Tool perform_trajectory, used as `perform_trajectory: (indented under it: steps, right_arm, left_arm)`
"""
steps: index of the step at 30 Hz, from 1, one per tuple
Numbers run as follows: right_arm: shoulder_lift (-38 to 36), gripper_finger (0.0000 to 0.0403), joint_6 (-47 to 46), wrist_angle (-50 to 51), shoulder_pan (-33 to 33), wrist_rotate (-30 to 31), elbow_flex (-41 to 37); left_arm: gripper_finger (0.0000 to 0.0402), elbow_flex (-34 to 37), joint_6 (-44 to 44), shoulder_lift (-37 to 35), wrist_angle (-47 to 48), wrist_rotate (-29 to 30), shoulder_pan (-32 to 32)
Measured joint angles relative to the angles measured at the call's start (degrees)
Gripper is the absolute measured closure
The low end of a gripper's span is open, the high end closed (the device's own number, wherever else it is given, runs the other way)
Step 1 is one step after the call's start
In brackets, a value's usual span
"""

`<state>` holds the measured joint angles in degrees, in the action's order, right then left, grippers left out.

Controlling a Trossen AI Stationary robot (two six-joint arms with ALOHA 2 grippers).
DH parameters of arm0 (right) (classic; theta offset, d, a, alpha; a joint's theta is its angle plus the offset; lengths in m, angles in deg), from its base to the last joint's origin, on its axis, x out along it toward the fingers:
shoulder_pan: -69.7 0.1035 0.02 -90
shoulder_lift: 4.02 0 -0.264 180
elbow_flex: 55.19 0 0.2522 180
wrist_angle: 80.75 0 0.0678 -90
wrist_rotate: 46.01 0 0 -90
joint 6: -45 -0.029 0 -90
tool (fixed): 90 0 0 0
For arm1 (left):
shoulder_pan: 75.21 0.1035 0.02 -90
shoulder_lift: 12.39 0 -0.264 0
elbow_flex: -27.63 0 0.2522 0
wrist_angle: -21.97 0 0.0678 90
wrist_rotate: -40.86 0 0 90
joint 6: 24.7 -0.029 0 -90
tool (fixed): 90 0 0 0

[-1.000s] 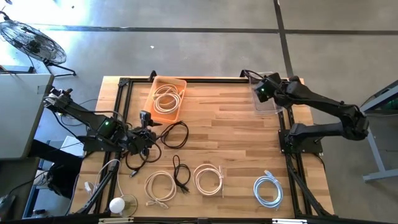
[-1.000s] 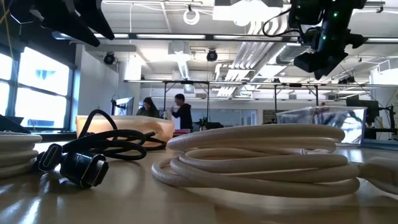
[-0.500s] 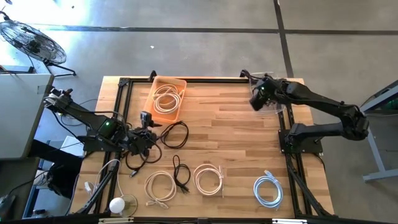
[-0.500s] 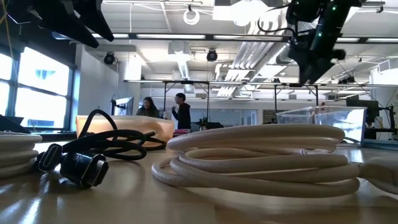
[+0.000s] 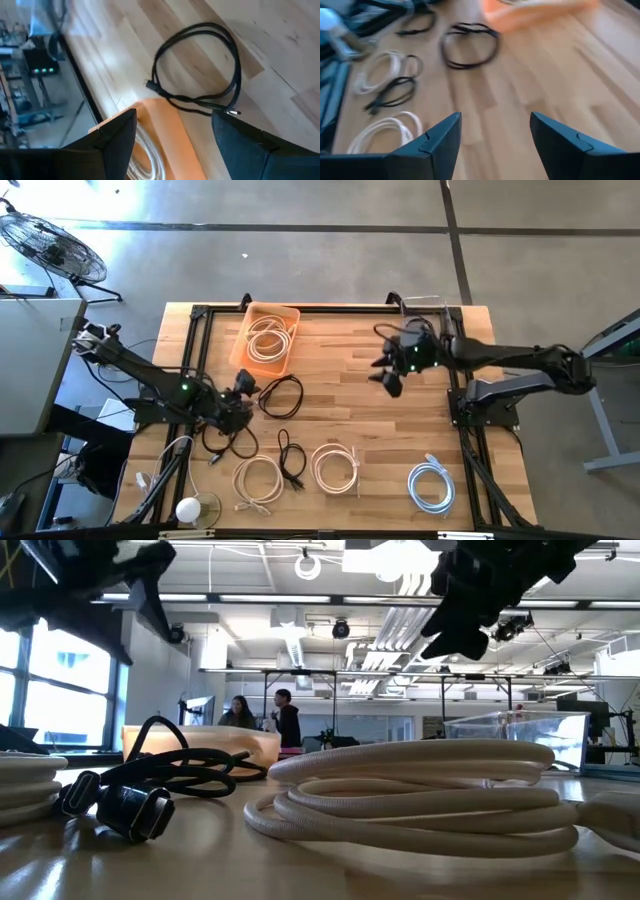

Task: Pick & Place USB Port
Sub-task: Put the black charger cable into the transparent bin

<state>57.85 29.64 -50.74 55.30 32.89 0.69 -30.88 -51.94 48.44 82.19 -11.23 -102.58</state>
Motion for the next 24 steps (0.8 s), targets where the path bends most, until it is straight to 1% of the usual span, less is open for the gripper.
perform_trajectory:
  steps: [3, 6, 8, 12, 17, 19, 24]
  right_arm:
    - [0.0, 0.0175, 0.0, -5.8, 4.0, 0.0, -2.6]
    - [0.0, 0.0175, -0.1, -9.6, 7.2, 0.1, -4.1]
    - [0.0, 0.0175, 0.0, -11.6, 9.2, 1.2, -4.3]
    - [0.0, 0.0175, 0.4, -13.4, 12.1, 2.2, -4.4]
    - [0.0, 0.0178, 0.4, -14.1, 14.2, 2.7, -4.4]
    - [0.0, 0.0178, 0.4, -14.0, 14.8, 4.1, -4.4]
    - [0.0, 0.0176, 0.6, -14.0, 16.3, 6.9, -4.4]
  left_arm:
    - [0.015, 2.3, -3.5, 2.4, -3.9, -0.1, 0.0]
    - [0.015, 2.5, -4.1, 5.3, -6.5, 0.2, 0.0]
    - [0.015, 2.5, -4.5, 7.1, -8.3, 1.3, 0.0]
    - [0.015, 2.5, -4.2, 10.2, -10.9, 1.0, 0.0]
    - [0.015, 2.5, -2.7, 14.5, -10.8, -1.8, 0.0]
    - [0.015, 2.5, -2.5, 16.0, -10.8, -2.9, 0.0]
    - [0.015, 2.5, -1.2, 19.6, -12.8, -3.1, 0.0]
